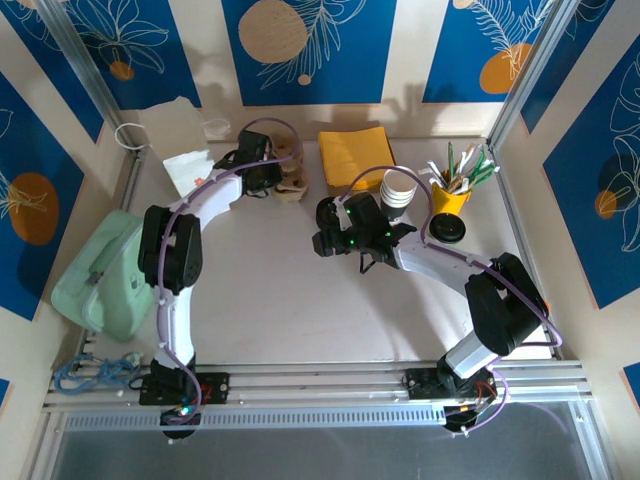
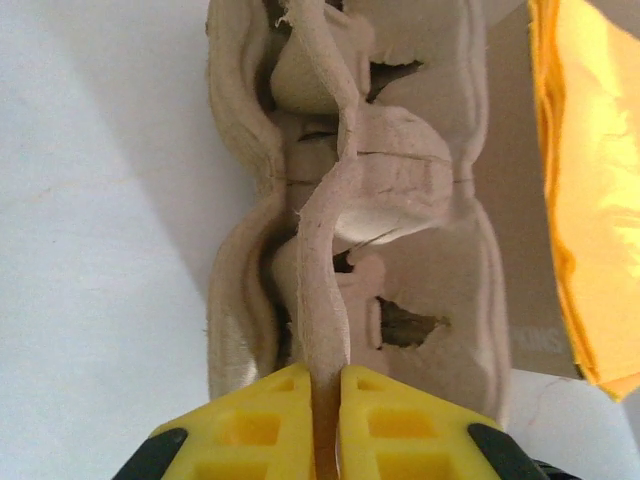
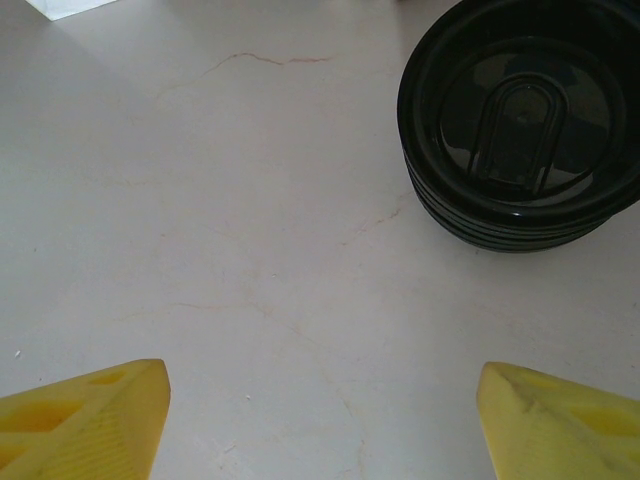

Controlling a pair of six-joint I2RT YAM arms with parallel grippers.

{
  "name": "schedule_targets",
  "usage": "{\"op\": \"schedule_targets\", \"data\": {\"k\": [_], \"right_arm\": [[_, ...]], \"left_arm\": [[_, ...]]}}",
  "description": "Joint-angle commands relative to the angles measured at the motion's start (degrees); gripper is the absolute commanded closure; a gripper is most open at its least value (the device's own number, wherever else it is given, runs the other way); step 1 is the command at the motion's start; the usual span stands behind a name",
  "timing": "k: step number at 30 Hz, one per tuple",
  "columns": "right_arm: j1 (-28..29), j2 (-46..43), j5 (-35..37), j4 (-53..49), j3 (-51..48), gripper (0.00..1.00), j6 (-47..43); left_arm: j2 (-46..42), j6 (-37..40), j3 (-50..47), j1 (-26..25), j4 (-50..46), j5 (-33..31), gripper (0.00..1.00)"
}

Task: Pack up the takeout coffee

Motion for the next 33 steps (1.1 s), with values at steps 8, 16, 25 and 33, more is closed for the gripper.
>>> {"op": "schedule_targets", "data": {"k": [8, 16, 25, 33], "right_arm": [[0.36, -0.99, 0.49, 0.24, 0.46, 0.19, -0.46], [0.01, -2.3, -0.74, 1.02, -0.33, 0.19, -0.18], [-0.97, -9.47, -5.91, 0.78, -1.46, 0.2, -1.44], [-1.36, -15.8, -8.76, -10.83, 5.06, 0.2, -4.0]], "left_arm": [[-5.86, -0.54, -0.48, 1.4, 2.25, 4.0, 0.96], [-11.49, 1.25, -1.57, 1.79, -0.46, 7.28, 1.0], [-21.44, 5.65, -4.4, 2.05, -11.38, 14.3, 1.0], [-30.88, 9.26, -9.8, 2.06, -20.25, 23.86, 1.0]]}}
